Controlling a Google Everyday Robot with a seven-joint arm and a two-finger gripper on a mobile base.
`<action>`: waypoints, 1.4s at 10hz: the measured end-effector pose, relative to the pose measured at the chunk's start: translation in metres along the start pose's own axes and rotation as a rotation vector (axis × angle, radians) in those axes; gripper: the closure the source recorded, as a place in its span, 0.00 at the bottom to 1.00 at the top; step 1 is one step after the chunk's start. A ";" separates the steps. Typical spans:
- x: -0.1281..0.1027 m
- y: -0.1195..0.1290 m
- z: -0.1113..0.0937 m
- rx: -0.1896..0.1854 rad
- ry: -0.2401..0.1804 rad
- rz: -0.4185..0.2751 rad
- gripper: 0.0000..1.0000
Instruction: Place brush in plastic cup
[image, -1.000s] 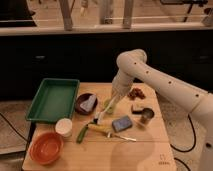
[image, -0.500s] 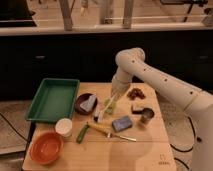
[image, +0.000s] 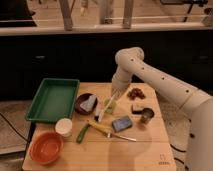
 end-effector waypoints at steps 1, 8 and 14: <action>0.001 0.001 0.001 -0.003 -0.002 0.001 0.99; 0.008 -0.007 0.007 -0.012 -0.017 -0.001 0.99; 0.014 -0.014 0.010 -0.024 -0.026 -0.008 0.99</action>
